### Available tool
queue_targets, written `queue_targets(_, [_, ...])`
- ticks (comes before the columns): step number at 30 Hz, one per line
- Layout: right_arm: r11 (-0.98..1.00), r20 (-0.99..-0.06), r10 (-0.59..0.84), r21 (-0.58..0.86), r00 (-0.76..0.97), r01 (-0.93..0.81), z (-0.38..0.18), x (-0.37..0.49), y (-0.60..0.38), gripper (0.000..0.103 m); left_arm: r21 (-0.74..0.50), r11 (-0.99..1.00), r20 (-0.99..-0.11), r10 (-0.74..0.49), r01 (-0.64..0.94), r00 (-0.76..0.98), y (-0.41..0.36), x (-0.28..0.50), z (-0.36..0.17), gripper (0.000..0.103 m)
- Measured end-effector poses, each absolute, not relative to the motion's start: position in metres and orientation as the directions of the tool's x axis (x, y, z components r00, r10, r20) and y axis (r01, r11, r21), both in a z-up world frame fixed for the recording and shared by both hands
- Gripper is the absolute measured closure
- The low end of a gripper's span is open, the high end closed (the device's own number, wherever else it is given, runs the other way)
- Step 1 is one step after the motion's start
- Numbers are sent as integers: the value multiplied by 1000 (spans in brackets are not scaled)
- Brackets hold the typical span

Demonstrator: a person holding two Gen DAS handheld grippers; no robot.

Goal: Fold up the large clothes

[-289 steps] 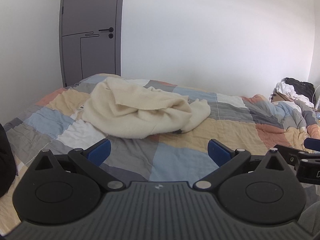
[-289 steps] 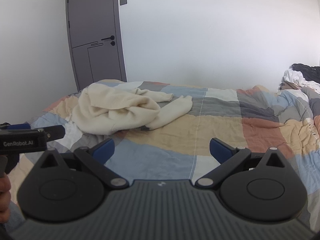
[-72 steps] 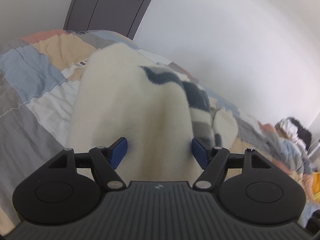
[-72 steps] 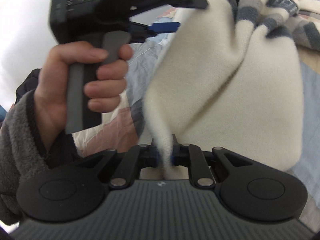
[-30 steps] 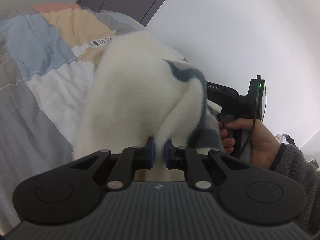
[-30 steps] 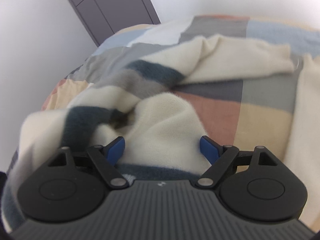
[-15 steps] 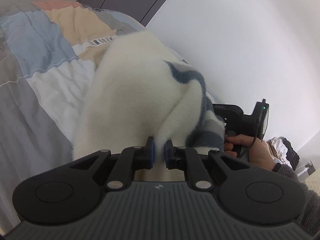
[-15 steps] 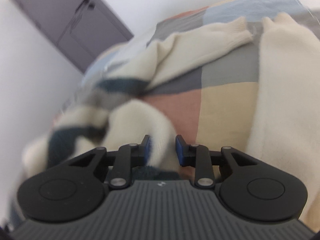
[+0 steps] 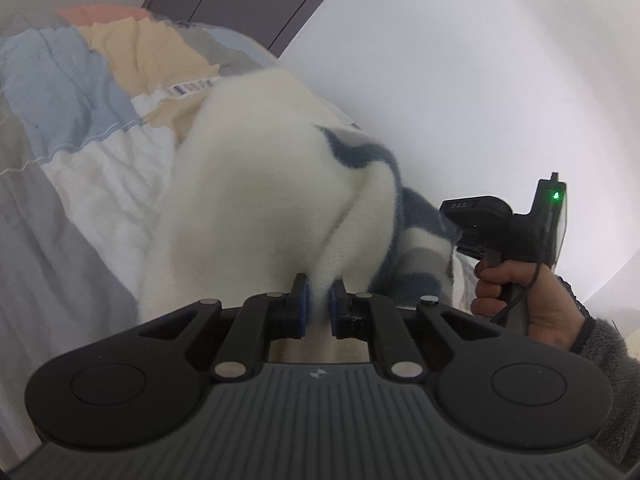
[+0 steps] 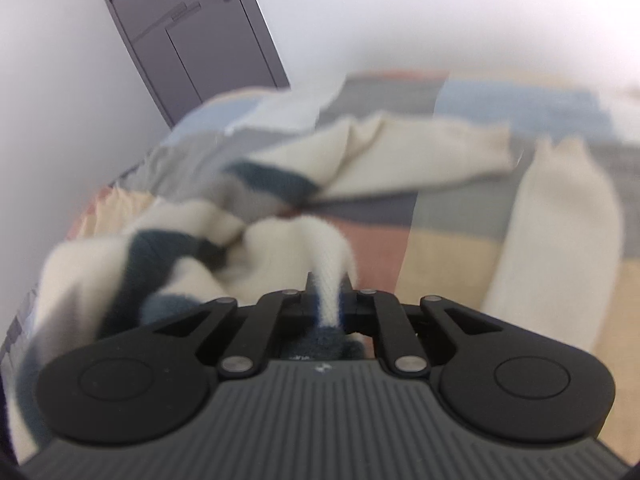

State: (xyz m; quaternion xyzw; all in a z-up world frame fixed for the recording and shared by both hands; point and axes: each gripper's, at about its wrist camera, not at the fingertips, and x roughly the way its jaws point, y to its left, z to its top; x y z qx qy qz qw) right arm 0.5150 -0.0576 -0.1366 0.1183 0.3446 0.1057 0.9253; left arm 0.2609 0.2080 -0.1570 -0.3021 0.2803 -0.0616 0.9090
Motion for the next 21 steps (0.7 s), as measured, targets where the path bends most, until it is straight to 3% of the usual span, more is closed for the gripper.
queue_targets(10, [976,-439,208,154,874,-155,-43,423,-94,95,-632,770,-352,-387,88,852,188,233,-123,92])
queue_targets(17, [989,-342,131,109,930,-100,-5,359,-138,95,-731,642,-272,-586,233,763,144,213,-111,92])
queue_targets(21, [991,-335,103,113,937,-68,-6,329,-162,95,-716,628,-297,-668,304,682,94,202,-112,92])
